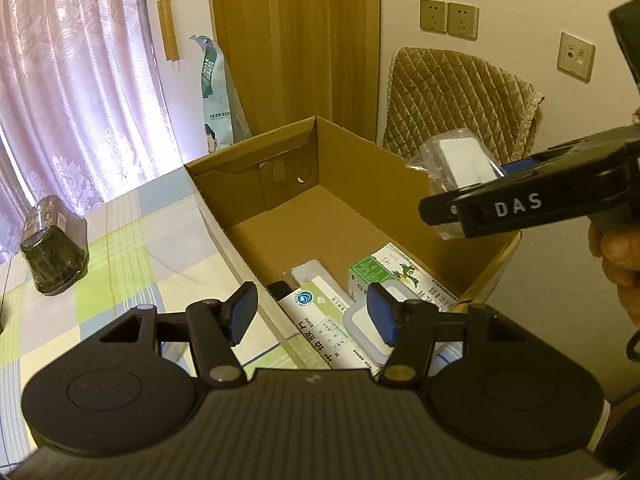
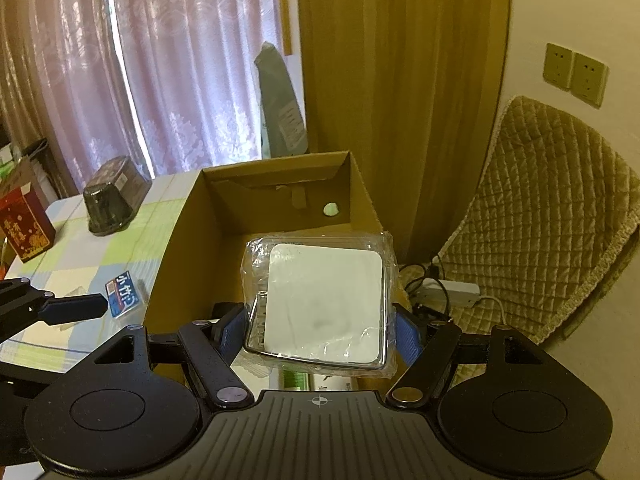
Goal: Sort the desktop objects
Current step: 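Lower the adapter into the cardboard box and open the left tool while the right tool holds the packet above, then lower the clear packet into the cardboard box and open the right tool, then move both tools back over the table toward the cup and floss box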
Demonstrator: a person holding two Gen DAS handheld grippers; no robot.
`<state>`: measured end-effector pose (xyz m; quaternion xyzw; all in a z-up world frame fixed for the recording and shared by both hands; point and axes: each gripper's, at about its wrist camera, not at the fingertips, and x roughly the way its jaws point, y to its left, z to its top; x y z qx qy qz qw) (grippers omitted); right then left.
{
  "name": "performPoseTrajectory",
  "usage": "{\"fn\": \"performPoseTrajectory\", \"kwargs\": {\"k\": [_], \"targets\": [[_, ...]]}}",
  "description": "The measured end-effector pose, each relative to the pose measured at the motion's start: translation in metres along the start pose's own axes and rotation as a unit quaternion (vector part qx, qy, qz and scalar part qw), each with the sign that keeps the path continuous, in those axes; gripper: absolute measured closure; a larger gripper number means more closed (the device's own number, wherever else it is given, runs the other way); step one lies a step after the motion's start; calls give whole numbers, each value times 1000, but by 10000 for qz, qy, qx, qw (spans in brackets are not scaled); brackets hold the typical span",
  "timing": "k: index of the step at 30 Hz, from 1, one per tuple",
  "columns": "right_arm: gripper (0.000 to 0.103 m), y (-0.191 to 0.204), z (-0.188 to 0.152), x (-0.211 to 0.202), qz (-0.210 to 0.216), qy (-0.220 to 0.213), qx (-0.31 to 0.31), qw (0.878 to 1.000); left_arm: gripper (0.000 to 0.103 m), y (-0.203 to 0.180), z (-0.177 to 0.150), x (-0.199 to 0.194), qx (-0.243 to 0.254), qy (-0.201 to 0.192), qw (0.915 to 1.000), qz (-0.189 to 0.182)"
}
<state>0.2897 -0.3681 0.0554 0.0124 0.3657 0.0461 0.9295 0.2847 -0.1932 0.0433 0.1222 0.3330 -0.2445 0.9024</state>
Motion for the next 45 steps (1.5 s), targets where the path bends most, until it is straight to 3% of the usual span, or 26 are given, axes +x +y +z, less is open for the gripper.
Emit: {"fn": "performPoseTrajectory", "kwargs": {"k": [7,9,22,36,45], "targets": [[29,2,3,13,-105,46,-7,9999,47,3,-1,0,-64,2,10000,9],[0,-1,2,10,-58,-77,106,9999,47,3,-1,0,-73,10,10000,11],[0,-8,3,-4,-10,-256,366,9990,47,6,-6,-3,-159,42,9999,45],[0,10,-6,-14,45,-198,305,9993,47,15,-9,-19,-225,4,9996,144],[0,36,-13,-32,245,-225,214,9992,42,31,-29,-46,-365,8,9988,320]]}}
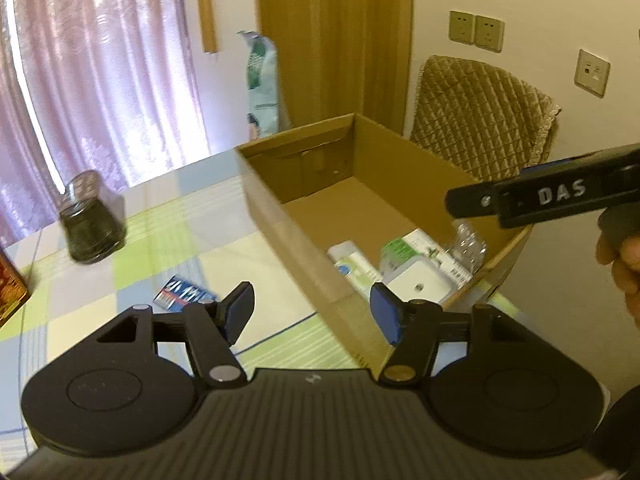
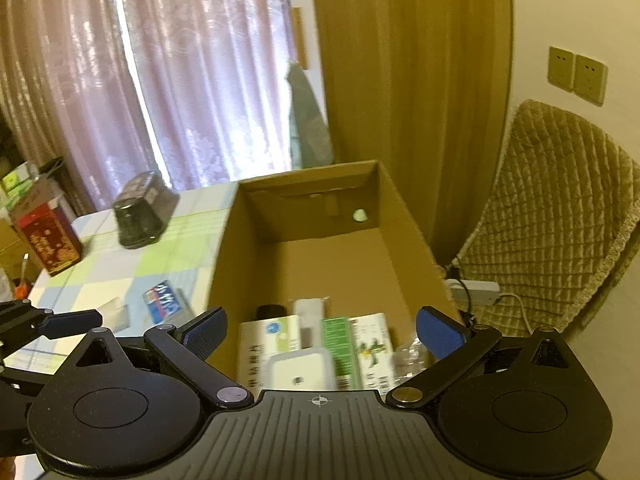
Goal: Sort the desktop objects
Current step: 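Move both tools back over the table toward the cup and floss box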
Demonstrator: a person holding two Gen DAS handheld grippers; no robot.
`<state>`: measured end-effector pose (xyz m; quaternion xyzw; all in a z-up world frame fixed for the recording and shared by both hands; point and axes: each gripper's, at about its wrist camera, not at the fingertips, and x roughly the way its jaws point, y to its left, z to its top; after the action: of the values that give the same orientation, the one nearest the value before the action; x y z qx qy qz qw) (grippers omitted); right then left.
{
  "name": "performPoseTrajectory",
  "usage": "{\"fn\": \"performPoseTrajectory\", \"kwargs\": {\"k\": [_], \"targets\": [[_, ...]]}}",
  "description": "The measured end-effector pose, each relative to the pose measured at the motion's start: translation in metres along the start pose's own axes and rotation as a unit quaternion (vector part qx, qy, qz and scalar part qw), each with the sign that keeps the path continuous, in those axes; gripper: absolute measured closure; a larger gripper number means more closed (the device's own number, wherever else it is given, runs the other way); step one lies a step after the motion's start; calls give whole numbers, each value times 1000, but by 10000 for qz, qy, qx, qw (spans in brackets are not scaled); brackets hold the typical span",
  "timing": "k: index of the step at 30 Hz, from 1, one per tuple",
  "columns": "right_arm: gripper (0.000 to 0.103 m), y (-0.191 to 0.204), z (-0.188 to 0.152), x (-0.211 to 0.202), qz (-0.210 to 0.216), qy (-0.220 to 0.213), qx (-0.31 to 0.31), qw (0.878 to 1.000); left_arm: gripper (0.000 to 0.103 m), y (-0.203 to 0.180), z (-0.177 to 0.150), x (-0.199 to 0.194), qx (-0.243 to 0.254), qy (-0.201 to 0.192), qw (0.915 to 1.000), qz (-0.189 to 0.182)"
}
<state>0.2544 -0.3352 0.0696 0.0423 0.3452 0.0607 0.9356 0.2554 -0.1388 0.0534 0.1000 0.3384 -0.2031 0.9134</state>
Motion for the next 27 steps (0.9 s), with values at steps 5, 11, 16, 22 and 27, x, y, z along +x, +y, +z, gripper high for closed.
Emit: {"fn": "performPoseTrajectory", "kwargs": {"k": [5,11,16,22,27], "targets": [[0,24,-4,-10,198,-39,-99,9997,34,22,-22,-20,-86,52,9997,204],[0,58,-7,-21,468,-72,-348,9983,14,52,-51,-47,-178,83,9986,489],[0,88,-16,-21,676,13,-658,9955,3,79,-76,-66,-320,161,9963,785],[0,124,-27,-10,901,170,-1084,9899,1,113,-100,-71,-618,307,9919,1069],[0,150,-34,11,1046,310,-1358,9847,1,140,-113,-64,-823,361,9886,1210]]}}
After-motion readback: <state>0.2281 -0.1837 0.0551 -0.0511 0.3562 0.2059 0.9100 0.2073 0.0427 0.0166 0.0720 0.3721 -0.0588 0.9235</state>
